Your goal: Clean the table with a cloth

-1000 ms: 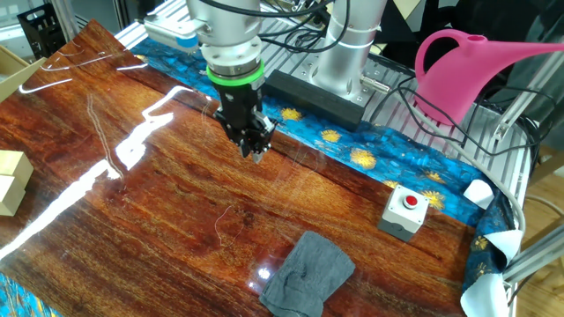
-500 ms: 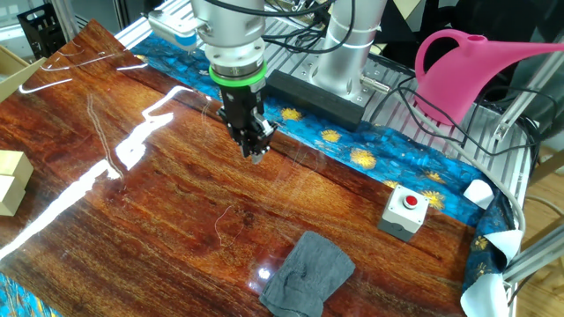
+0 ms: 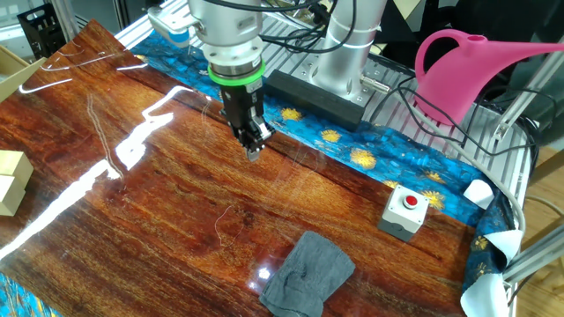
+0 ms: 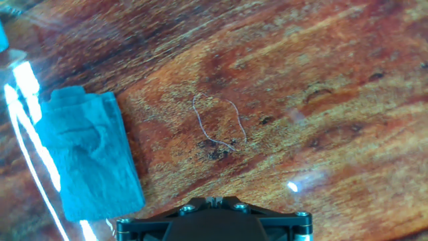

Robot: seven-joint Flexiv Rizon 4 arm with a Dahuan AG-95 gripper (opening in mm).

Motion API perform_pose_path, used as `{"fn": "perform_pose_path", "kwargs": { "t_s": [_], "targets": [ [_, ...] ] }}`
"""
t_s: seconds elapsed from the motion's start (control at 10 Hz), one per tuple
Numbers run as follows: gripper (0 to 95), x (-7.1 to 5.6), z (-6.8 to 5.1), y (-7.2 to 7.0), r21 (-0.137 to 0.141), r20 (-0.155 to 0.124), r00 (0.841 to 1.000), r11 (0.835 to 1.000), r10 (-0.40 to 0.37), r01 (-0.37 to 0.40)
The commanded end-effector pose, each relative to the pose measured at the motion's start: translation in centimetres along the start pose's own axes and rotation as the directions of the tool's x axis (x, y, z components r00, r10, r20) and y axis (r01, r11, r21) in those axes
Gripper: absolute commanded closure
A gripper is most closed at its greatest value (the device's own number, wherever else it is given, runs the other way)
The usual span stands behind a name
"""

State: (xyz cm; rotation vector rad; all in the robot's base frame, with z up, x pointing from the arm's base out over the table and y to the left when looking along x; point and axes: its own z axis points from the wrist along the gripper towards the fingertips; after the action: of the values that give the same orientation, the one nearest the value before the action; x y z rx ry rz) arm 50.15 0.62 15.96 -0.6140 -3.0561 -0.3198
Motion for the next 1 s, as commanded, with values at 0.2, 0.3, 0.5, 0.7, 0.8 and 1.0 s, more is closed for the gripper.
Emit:
{"fn": "perform_pose_path", "kwargs": {
  "t_s": [0.2,0.3,0.5,0.7,0.8,1.0],
  "targets": [
    [95.0,0.2,-0.1,0.0,0.043,0.003,1.000,0.999,-0.012,0.011],
    [95.0,0.2,-0.2,0.1,0.070,-0.015,0.999,0.997,-0.033,0.034],
    [95.0,0.5,-0.4,0.8,0.123,-0.020,0.998,0.991,-0.053,0.055],
    [95.0,1.0,-0.4,1.8,0.152,-0.025,0.999,0.988,-0.025,0.029],
    [95.0,1.2,-0.1,2.2,0.173,-0.028,1.000,0.985,-0.010,0.015],
    [95.0,1.4,1.1,4.1,0.164,-0.023,0.999,0.986,0.045,-0.041]
  ]
}}
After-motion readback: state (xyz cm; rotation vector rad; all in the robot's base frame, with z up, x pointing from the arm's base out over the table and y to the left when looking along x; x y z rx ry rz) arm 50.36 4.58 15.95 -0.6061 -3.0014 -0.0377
